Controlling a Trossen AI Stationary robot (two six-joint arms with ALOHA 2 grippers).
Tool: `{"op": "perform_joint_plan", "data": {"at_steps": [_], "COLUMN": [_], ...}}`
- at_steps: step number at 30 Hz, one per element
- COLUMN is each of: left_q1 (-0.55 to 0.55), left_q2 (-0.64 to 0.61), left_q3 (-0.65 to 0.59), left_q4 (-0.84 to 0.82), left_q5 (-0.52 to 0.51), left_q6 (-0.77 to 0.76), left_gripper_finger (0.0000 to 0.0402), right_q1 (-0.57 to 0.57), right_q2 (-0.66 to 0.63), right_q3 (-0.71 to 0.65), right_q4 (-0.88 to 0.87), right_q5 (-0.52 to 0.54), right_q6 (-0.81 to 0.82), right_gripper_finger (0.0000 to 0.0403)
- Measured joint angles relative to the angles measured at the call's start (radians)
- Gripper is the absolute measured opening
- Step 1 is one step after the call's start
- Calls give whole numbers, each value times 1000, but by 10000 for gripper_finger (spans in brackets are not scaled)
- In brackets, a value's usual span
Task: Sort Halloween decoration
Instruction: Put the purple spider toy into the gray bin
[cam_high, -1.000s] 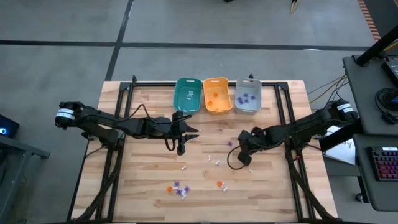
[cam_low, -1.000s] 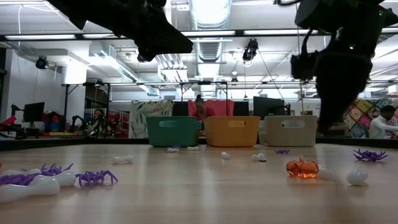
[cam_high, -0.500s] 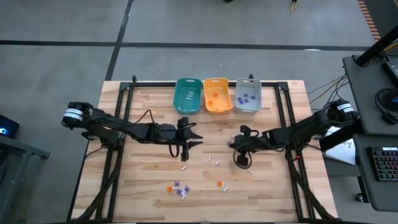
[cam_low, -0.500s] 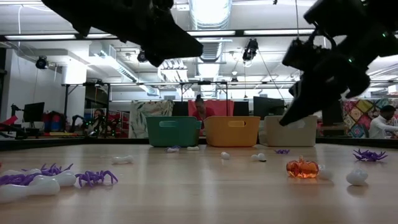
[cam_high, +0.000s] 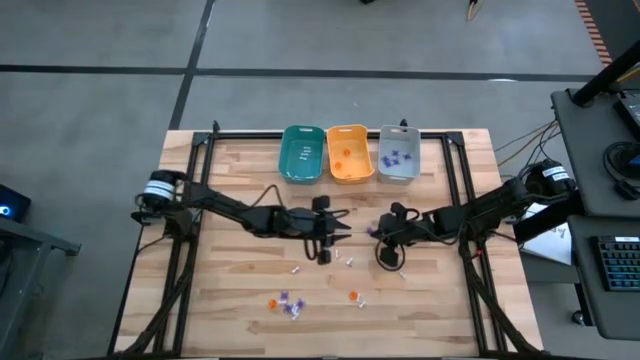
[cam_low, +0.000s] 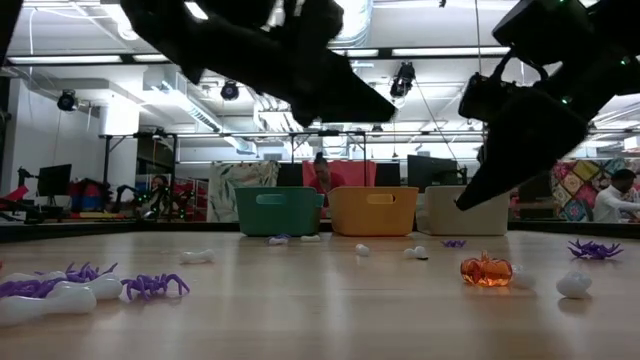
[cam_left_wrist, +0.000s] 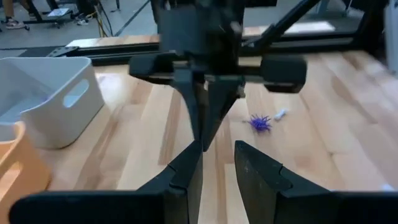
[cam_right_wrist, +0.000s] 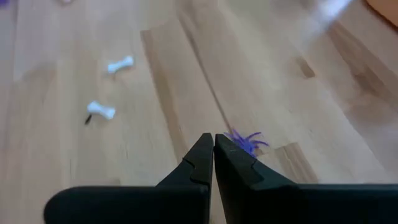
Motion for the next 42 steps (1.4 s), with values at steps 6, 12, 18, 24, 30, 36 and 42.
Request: {"op": "perform_joint_plan", "data": {"at_steps": [6, 12, 18, 24, 30, 36, 42], "left_q1": [2, 13, 36, 65, 79, 82, 84], "left_q2": [138, 251, 346, 393, 417, 424, 424], "left_q3": [106, 206, 276, 305, 305, 305, 305], "left_q4": [-3, -7, -27, -46, -45, -43, -46], "left_q5": [0, -1, 0, 0, 21, 27, 27], "left_q6": [60, 65, 49, 27, 24, 12, 12], "left_gripper_finger": [66, 28, 3, 1, 0, 0, 0], "right_q1": [0, -2, -2, -4, -21, -42, -42], "right_q2": [-57, -109, -93, -83, -82, -82, -82], "right_q3": [19, 21, 16, 16, 16, 16, 16], "right_q4": [-152, -296, -297, -258, -187, -172, -170], "right_q5": [3, 34, 33, 33, 33, 33, 32], "right_q6": [172, 385, 513, 532, 541, 541, 550], "right_gripper_finger": [9, 9, 9, 9, 9, 30, 44]}}
